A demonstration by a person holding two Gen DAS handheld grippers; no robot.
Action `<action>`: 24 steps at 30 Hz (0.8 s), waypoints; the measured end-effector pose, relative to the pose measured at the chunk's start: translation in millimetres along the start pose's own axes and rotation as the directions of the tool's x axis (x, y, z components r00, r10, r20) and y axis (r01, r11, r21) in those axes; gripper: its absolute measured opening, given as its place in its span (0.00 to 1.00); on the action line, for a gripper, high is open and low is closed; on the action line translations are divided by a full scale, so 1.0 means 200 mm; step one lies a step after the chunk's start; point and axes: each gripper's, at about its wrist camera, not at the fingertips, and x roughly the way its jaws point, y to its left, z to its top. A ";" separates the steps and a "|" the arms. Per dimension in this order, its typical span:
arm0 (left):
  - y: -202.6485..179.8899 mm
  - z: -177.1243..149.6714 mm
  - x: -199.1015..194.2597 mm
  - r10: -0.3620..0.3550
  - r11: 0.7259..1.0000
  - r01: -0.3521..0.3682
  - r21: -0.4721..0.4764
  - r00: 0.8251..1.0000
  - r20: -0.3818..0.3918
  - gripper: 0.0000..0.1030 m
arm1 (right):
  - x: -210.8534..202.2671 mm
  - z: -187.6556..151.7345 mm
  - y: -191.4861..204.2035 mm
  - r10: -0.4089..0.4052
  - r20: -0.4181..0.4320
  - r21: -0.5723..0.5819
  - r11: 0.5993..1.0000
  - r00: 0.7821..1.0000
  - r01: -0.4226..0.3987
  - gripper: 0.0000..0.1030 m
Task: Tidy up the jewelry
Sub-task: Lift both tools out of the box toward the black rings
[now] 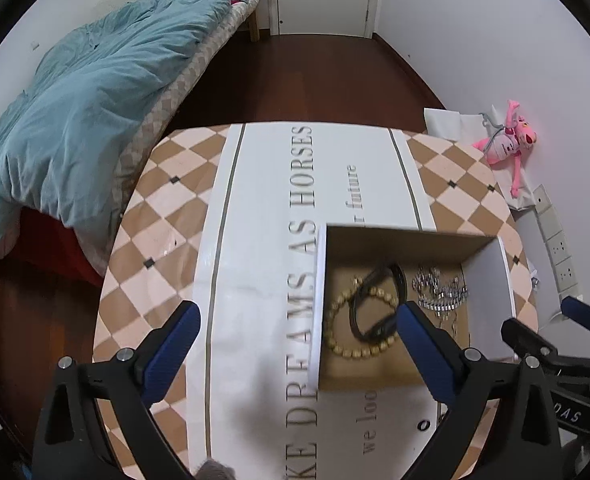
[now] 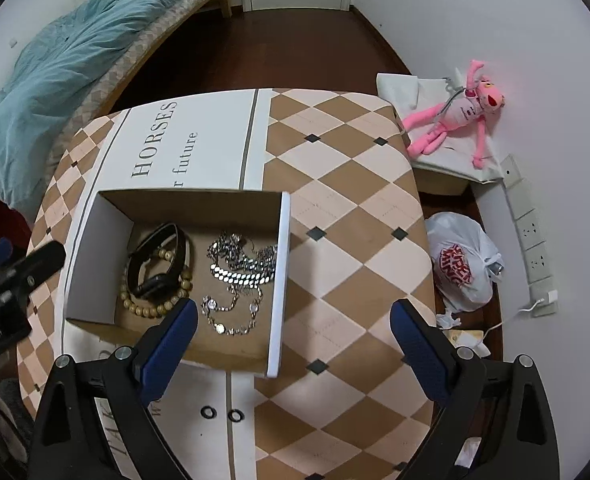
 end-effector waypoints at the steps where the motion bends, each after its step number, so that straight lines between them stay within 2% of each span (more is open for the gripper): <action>1: 0.00 -0.02 -0.01 0.003 1.000 -0.003 0.002 1.000 0.002 0.97 | -0.01 -0.01 0.00 -0.006 0.006 -0.001 1.000 1.000 0.006 0.95; 9: -0.02 -0.11 -0.18 0.012 1.000 -0.012 0.003 0.997 0.073 0.97 | -0.18 -0.11 0.01 -0.031 0.083 0.013 0.999 0.996 0.030 0.95; 16: -0.04 -0.15 -0.40 0.008 1.000 -0.011 0.012 0.986 0.169 0.97 | -0.41 -0.17 0.00 -0.029 0.176 0.034 0.999 0.984 0.024 0.95; 21: -0.04 -0.18 -0.50 -0.003 1.000 0.001 0.011 0.982 0.188 0.97 | -0.54 -0.21 -0.01 -0.001 0.220 0.042 0.999 0.976 -0.008 0.95; 24: -0.03 -0.22 -0.51 0.010 1.000 -0.010 0.002 0.983 0.185 0.97 | -0.54 -0.27 0.00 0.013 0.207 0.043 0.999 0.978 -0.023 0.95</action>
